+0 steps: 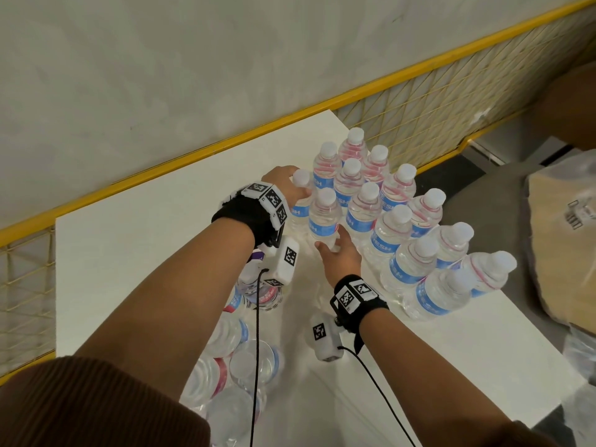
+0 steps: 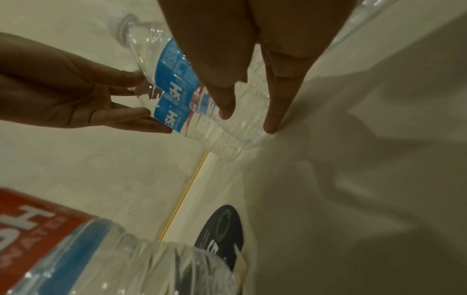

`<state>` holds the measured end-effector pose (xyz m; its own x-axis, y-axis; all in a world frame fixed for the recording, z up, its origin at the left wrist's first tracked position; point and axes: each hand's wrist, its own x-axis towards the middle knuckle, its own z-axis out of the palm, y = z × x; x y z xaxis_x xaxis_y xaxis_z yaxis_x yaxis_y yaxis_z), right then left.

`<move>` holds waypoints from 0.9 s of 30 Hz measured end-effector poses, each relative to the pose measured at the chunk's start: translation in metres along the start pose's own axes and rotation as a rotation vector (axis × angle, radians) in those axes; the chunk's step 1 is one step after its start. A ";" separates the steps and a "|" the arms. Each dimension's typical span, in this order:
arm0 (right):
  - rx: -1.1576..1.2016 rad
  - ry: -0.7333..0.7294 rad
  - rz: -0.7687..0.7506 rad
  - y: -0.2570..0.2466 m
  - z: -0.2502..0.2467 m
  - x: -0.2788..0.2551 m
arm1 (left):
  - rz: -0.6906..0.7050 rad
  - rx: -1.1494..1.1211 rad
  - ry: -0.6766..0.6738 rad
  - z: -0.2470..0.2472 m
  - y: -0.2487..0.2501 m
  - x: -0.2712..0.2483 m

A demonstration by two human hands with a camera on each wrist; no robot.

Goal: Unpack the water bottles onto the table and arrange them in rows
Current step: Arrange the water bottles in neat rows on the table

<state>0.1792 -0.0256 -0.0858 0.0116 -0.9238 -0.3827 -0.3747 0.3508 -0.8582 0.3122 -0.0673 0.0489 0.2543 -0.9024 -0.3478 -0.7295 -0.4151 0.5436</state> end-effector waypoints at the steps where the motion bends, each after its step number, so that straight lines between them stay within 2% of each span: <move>1: 0.005 -0.005 0.003 -0.001 0.000 0.000 | -0.010 -0.006 0.021 0.000 -0.001 0.002; 9: 0.056 -0.023 0.002 -0.009 0.001 0.009 | -0.035 -0.084 0.088 0.002 -0.005 0.017; 13: 0.054 -0.032 0.034 -0.011 0.002 0.016 | -0.033 -0.109 0.079 0.001 -0.008 0.021; 20: 0.035 -0.058 0.012 -0.011 0.002 0.014 | -0.015 -0.060 0.141 0.002 -0.009 0.025; 27: 0.072 -0.060 -0.019 -0.008 0.005 0.011 | -0.064 -0.021 0.126 0.001 -0.011 0.031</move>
<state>0.1873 -0.0379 -0.0848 0.0744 -0.9202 -0.3842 -0.3067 0.3455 -0.8869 0.3268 -0.0903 0.0314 0.3786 -0.8806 -0.2849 -0.6957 -0.4738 0.5400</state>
